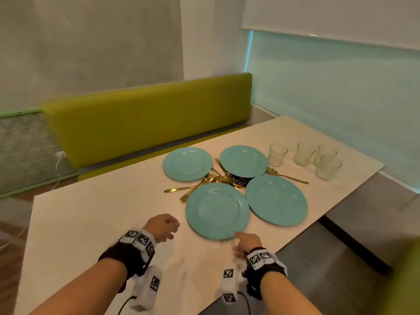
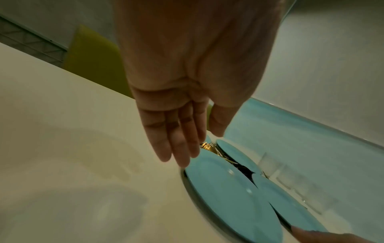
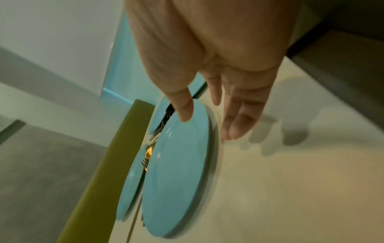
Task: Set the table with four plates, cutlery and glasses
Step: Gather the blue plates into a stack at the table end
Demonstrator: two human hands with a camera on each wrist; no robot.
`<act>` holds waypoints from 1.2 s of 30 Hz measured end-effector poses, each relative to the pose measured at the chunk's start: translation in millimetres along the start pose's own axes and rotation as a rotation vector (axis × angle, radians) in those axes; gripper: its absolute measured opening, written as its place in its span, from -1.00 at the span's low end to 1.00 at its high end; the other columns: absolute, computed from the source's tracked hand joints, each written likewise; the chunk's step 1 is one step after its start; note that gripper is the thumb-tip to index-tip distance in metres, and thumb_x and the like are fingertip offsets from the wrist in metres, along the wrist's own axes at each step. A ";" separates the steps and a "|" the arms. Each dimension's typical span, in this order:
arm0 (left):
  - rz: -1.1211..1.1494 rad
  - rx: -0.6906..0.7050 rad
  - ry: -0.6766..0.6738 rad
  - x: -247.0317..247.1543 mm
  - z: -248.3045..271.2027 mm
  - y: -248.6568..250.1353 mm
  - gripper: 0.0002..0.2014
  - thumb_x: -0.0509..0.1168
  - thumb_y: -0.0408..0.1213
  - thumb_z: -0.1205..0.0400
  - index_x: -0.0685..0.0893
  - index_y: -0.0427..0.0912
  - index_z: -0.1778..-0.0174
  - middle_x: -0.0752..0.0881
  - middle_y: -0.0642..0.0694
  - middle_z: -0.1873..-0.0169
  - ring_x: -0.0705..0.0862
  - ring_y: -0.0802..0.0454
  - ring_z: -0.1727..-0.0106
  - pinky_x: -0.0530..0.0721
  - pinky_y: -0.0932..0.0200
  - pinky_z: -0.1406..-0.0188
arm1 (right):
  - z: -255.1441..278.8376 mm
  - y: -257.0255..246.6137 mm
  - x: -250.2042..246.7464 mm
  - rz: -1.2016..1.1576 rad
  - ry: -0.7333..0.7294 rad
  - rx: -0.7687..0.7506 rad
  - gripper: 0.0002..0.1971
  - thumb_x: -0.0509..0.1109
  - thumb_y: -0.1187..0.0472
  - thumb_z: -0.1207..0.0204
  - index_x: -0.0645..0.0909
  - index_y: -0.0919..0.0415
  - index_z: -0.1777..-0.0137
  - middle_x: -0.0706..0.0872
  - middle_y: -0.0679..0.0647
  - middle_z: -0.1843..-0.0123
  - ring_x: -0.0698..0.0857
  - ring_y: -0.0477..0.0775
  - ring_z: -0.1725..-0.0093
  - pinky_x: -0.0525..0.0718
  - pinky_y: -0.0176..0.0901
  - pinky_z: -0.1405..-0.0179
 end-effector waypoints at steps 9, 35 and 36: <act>0.117 -0.031 0.073 -19.2 -12.9 -10.9 -0.94 0.21 -0.29 -0.66 0.58 -0.13 0.07 0.68 -0.08 0.12 0.68 -0.03 0.13 0.62 0.22 0.19 | -19.7 3.6 16.6 -0.252 0.085 0.081 -0.74 0.29 0.12 -0.64 0.44 0.36 -0.05 0.55 0.24 0.36 0.49 0.12 0.50 0.52 -0.12 0.52; 0.334 0.036 0.063 44.5 -101.0 78.9 -0.36 -0.01 0.11 -0.65 0.51 -0.36 -0.41 0.59 -0.37 -0.37 0.56 -0.33 -0.39 0.54 -0.17 -0.40 | 5.6 -113.3 -84.2 -0.071 -0.012 -0.212 -0.79 0.17 0.08 -0.70 0.53 0.19 -0.13 0.67 0.23 -0.10 0.64 0.28 -0.12 0.64 0.26 -0.20; 0.311 0.047 0.068 46.3 -105.5 81.6 -0.46 -0.01 -0.03 -0.72 0.48 -0.39 -0.42 0.56 -0.39 -0.38 0.55 -0.33 -0.41 0.53 -0.17 -0.42 | 0.7 -115.1 -85.4 -0.049 -0.019 -0.206 -0.77 0.17 0.05 -0.69 0.54 0.19 -0.10 0.68 0.23 -0.10 0.65 0.29 -0.13 0.65 0.25 -0.19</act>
Point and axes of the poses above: each hand's wrist, its own z-axis away from the middle knuckle, its own x-axis out of the palm, y = z × x, the point moved 10 cm from there along -z, towards the middle knuckle
